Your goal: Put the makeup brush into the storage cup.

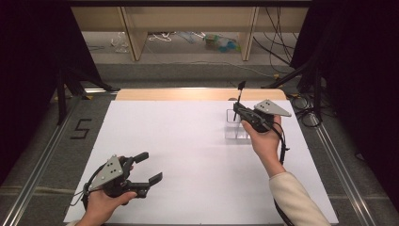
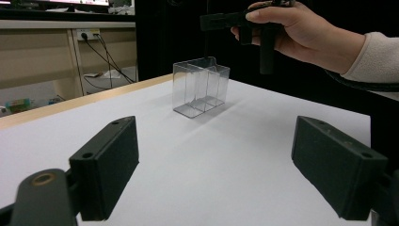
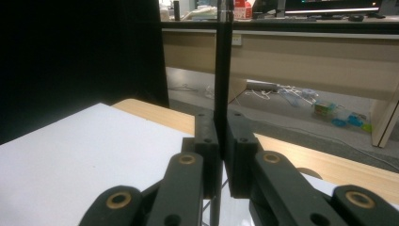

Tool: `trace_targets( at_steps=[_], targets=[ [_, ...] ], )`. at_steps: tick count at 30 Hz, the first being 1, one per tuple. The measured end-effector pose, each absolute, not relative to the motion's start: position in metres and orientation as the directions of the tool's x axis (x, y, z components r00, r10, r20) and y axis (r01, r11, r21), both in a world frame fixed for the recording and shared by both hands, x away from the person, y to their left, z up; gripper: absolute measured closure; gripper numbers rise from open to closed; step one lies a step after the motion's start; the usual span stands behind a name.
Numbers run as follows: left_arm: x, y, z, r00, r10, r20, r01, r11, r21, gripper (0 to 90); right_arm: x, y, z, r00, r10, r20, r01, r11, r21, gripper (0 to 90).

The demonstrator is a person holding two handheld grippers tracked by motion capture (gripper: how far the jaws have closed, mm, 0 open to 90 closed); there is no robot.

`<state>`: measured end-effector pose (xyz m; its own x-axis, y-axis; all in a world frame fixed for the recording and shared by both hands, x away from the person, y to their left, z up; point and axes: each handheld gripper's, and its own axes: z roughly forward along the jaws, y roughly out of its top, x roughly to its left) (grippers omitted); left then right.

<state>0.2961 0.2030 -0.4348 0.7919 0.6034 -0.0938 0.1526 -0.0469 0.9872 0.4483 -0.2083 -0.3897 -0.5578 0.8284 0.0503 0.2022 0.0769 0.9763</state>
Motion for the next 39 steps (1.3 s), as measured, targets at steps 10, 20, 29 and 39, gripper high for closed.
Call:
trace_targets(
  at_steps=[10,20,29,39],
  targets=[
    [0.2957,0.2030,-0.4349,0.788,0.608,-0.099,0.157,-0.044,0.987,15.3,0.4509,-0.2080,-0.3905,-0.552,0.832,0.055,0.193,0.063,0.979,85.6],
    [0.2957,0.2031,-0.4349,0.789,0.607,-0.098,0.156,-0.044,0.987,15.3,0.4523,-0.2085,-0.3900,-0.554,0.831,0.054,0.203,0.072,0.977,85.6],
    [0.2957,0.2033,-0.4348,0.789,0.607,-0.098,0.156,-0.043,0.987,15.3,0.4546,-0.2076,-0.3906,-0.552,0.833,0.052,0.191,0.066,0.979,85.6],
    [0.2957,0.2035,-0.4347,0.788,0.607,-0.098,0.155,-0.043,0.987,15.3,0.4565,-0.2068,-0.3907,-0.550,0.834,0.053,0.205,0.074,0.976,85.6]
  ],
)
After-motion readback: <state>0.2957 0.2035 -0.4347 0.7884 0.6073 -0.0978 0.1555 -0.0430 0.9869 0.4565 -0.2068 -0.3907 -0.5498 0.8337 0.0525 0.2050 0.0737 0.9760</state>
